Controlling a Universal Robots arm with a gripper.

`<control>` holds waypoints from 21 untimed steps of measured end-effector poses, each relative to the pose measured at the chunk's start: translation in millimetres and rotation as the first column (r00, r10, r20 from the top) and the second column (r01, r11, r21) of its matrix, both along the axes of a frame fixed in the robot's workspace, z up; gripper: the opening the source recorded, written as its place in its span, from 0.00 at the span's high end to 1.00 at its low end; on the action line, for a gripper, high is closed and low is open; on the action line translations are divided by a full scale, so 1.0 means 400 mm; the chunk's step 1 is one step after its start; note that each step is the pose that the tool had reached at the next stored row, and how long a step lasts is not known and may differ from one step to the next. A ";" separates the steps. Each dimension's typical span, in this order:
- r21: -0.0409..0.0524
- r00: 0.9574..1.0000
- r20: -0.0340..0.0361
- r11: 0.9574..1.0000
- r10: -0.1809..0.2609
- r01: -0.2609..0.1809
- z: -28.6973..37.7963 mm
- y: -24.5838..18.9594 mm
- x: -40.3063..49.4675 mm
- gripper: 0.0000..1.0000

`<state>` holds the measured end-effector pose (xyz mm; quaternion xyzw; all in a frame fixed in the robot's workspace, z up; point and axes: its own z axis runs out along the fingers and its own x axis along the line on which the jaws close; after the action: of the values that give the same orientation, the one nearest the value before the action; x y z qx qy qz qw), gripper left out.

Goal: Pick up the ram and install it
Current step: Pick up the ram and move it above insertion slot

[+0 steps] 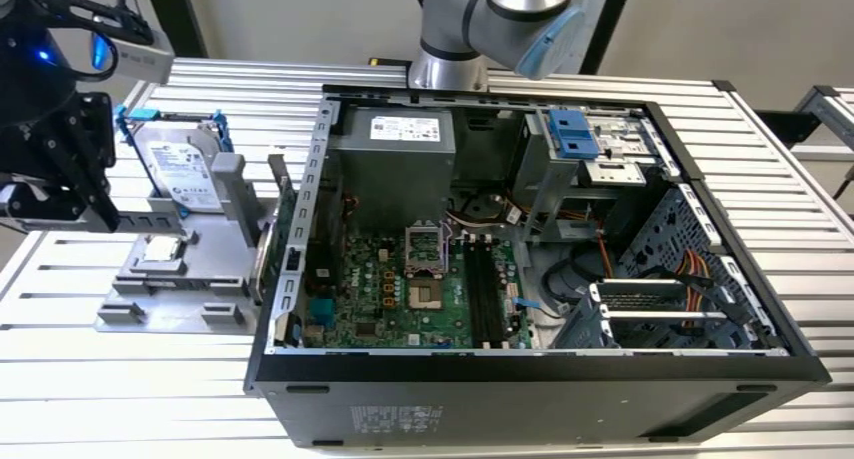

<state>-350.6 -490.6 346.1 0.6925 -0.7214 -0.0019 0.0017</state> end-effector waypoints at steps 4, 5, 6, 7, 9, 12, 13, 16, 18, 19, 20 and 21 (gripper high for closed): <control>0.000 1.000 0.000 1.000 0.000 0.000 0.008 0.000 0.000 1.00; 0.000 1.000 0.000 1.000 0.000 0.000 0.010 0.000 0.000 1.00; 0.000 1.000 0.000 1.000 0.000 0.000 0.013 0.000 0.000 1.00; 0.000 1.000 0.000 1.000 0.000 0.000 0.015 0.000 0.000 1.00; 0.000 1.000 0.000 1.000 0.000 0.000 0.020 0.000 0.000 1.00; 0.000 1.000 0.000 1.000 0.000 0.000 0.028 0.000 0.000 1.00; 0.000 1.000 0.000 1.000 0.000 0.000 0.030 0.000 0.000 1.00; 0.000 1.000 0.000 1.000 0.000 0.000 0.037 0.000 0.000 1.00; 0.000 1.000 0.000 1.000 0.000 0.000 0.041 0.000 0.000 1.00; 0.000 1.000 0.000 1.000 0.000 0.000 0.044 0.000 0.000 1.00; 0.000 1.000 0.000 1.000 0.000 0.000 0.046 0.000 0.000 1.00; 0.000 1.000 0.000 1.000 0.000 0.000 0.048 0.000 0.000 1.00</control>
<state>-350.6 -490.6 365.2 0.6925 -0.7214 -0.0019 0.0017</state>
